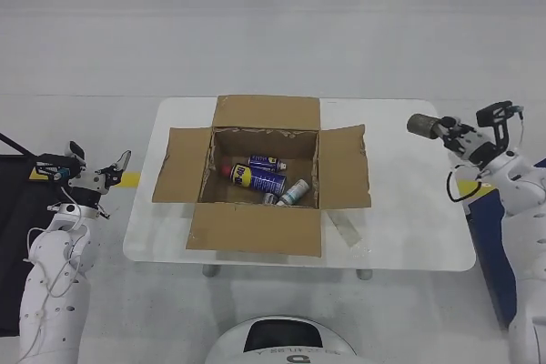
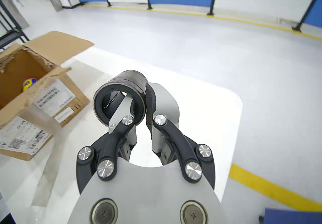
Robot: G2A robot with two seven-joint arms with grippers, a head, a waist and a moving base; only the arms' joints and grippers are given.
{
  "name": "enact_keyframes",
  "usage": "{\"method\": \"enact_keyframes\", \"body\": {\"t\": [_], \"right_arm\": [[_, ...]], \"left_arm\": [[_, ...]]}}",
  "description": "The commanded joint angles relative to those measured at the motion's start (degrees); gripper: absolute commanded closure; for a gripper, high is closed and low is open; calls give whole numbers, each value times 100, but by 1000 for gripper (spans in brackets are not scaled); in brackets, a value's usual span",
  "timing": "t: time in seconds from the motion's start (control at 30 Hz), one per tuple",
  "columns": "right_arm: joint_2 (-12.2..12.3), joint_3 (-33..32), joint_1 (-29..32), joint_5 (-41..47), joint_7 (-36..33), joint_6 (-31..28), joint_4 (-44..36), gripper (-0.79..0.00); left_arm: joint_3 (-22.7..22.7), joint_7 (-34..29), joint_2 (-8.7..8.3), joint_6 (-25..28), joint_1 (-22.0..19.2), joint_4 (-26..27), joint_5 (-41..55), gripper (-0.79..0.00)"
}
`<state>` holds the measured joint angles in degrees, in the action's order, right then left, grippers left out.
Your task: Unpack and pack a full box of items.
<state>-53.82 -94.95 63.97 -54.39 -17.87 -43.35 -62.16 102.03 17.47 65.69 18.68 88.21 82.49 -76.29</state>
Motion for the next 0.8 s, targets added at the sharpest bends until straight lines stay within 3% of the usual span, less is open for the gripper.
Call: {"method": "enact_keyframes", "body": {"t": [0.0,0.13,0.33,0.47,0.77], "right_arm": [[28,-7,-12,14,-873,345,-56,0],[76,-4,-42,124,-2106,773,-222,0],[116,220,-149,204,-3500,962,-344,0],[118,416,-274,257,-4044,1136,-378,0],[42,998,-671,489,-4518,1378,-53,0]], "left_arm": [[0,0,0,0,0,0,0,-785],[0,0,0,0,0,0,0,-785],[0,0,0,0,0,0,0,-785],[0,0,0,0,0,0,0,-785],[0,0,0,0,0,0,0,-785]]}}
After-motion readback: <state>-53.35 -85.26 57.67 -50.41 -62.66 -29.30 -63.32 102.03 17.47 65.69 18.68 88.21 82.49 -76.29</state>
